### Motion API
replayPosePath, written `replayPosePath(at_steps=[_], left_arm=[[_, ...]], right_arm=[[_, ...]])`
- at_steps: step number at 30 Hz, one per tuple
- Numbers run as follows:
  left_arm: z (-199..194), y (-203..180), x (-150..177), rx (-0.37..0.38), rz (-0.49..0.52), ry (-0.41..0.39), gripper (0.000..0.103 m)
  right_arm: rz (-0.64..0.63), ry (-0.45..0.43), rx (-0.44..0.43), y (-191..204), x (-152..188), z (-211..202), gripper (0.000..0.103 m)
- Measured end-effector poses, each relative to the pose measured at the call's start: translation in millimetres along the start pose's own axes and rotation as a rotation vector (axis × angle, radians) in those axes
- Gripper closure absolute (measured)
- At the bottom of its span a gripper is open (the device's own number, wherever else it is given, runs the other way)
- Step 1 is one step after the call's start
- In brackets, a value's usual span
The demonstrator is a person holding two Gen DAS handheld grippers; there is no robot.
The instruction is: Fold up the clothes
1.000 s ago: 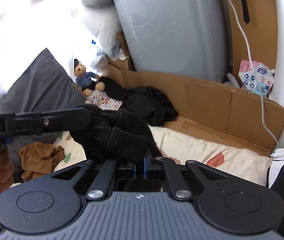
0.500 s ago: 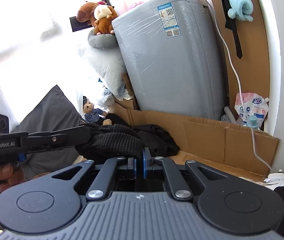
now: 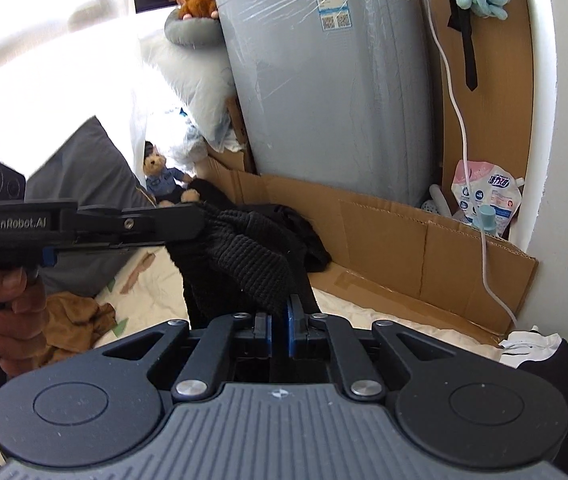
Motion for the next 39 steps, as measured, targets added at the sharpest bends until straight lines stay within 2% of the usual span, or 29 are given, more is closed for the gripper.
replayPosePath(at_steps=[4,6,8,15,19,21,22,23,29,31,36,39], left_arm=[[8,-1,2,-0.002,0.004,0.022,0.096],[10,-1,3,-0.004,0.003,0.026,0.096],[10,-1,3,-0.007,-0.003,0.025,0.096],[16,-9,8,0.031,-0.023,0.050,0.096],[15,-10,13,0.035,-0.008,0.071,0.096],[13,-7,16,0.022,0.001,0.080,0.093],[11,-3,17,0.011,0.007,0.088,0.088],[9,0,18,0.001,0.014,0.098,0.088],[3,12,33,-0.037,0.037,0.159,0.080],[-1,12,39,-0.060,0.059,0.170,0.067],[-10,21,46,-0.077,0.071,0.198,0.063],[-5,27,55,-0.115,0.093,0.259,0.063]], right_arm=[[-0.049,0.027,0.034,3,4,9,0.088],[-0.090,0.031,0.064,6,6,12,0.078],[-0.133,0.032,0.086,10,9,13,0.062],[-0.265,0.062,0.123,26,21,24,0.058],[-0.279,0.064,0.135,25,23,33,0.060],[-0.245,0.072,0.101,20,21,34,0.079],[-0.223,0.081,0.086,17,19,34,0.090],[-0.202,0.090,0.073,14,17,34,0.091],[-0.178,0.083,0.073,3,15,27,0.093],[-0.169,0.087,0.088,-1,16,27,0.093],[-0.118,0.095,0.116,-15,17,28,0.093],[-0.078,0.090,0.116,-22,14,27,0.093]])
Point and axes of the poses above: each gripper's, at about its wrist camera, not at the fingertips, and z roughly the way its jaws point, y to its left, x to its underside, the point moved 1 cm from there along z, roughly the way its jaws point, and after that the axes turned 1 degree about z, right-handed, at the moved point
